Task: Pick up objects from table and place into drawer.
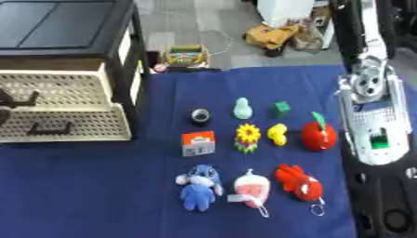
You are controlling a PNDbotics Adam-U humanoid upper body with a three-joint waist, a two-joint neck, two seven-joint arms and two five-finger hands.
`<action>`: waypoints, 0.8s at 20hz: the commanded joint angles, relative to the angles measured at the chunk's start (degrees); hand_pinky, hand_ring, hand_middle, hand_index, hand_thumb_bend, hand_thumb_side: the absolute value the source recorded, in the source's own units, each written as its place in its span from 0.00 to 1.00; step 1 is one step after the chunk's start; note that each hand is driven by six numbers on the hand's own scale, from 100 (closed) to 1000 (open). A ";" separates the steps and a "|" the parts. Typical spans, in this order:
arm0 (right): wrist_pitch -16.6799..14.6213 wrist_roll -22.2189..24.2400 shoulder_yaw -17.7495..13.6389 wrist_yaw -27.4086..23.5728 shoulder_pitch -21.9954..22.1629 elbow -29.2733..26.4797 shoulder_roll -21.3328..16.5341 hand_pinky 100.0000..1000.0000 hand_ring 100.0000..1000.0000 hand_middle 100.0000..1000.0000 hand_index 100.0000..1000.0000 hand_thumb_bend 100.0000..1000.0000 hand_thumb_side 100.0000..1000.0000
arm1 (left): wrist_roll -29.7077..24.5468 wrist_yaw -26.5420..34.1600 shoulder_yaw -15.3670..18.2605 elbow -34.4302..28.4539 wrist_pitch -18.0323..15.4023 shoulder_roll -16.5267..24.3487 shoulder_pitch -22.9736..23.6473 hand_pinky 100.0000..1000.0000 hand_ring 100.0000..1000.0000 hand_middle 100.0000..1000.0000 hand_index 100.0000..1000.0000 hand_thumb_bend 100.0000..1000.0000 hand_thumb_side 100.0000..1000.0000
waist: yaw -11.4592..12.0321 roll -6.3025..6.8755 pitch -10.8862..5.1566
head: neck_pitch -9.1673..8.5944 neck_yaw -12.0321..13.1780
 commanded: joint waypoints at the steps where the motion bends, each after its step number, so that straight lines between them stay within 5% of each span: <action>1: 0.05 -0.29 -0.46 0.15 -0.60 -1.34 -0.43 0.76 0.74 0.66 0.91 0.00 1.00 | 0.85 0.78 -0.64 -2.15 0.41 2.62 0.27 0.00 0.00 0.00 0.66 0.00 1.00 | 0.30 -0.03 -1.35 | 0.28 -0.23; 16: 0.21 -0.51 -0.35 0.27 -0.13 -1.85 0.09 0.76 0.74 0.66 0.91 0.00 1.00 | 4.00 4.14 -1.84 -10.11 3.56 6.19 4.57 0.00 0.00 0.00 0.66 0.00 1.00 | 1.71 -0.43 -2.09 | 0.39 -0.64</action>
